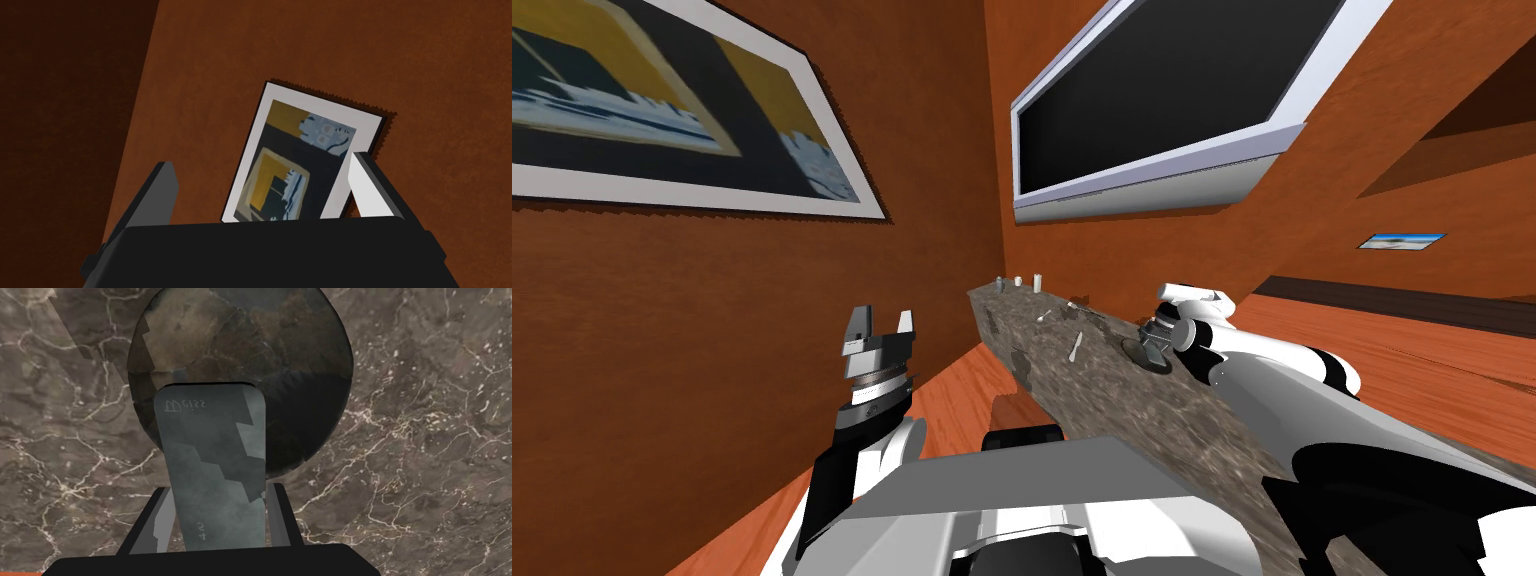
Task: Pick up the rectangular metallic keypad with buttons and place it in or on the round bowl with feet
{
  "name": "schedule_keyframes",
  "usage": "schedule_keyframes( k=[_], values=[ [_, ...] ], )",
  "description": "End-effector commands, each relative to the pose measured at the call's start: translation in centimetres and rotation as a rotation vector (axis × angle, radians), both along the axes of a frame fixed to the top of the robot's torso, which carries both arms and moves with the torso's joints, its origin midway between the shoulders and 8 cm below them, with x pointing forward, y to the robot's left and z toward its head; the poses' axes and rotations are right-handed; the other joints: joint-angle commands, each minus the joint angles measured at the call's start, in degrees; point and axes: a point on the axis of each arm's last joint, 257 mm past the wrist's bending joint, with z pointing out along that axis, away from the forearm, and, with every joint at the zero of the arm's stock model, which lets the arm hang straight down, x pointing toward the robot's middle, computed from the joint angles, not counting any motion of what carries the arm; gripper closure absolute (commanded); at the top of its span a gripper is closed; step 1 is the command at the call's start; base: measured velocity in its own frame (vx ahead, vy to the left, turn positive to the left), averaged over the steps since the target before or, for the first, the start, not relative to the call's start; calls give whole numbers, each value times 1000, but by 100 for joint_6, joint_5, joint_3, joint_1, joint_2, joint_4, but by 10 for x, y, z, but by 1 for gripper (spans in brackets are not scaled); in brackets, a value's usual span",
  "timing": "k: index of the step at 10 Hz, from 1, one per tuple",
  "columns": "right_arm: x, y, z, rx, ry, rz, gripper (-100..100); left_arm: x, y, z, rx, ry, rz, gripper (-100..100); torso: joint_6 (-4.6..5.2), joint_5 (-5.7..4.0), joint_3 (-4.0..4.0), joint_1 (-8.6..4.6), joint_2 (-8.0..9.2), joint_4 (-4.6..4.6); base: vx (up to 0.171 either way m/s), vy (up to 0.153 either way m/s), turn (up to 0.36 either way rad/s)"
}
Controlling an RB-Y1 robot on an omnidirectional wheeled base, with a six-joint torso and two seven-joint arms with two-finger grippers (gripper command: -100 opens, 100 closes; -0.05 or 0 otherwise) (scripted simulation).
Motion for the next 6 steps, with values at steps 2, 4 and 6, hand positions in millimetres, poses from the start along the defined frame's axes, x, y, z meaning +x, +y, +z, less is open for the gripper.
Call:
schedule_keyframes(
  k=[2,4,6],
  values=[
    [-9,9,-7,46,20,-36,100,0,0,0,0,0,0,0,1,-2,1,-2,2,0,-29,-94,53],
    [-9,9,-7,47,22,-37,100,0,0,0,0,0,0,0,-1,7,0,25,-1,1,-7,-16,-10],
    [-10,8,-7,46,22,-38,-100,0,0,0,0,0,0,0,-6,13,-3,43,-8,0,0,0,0]
  ],
)
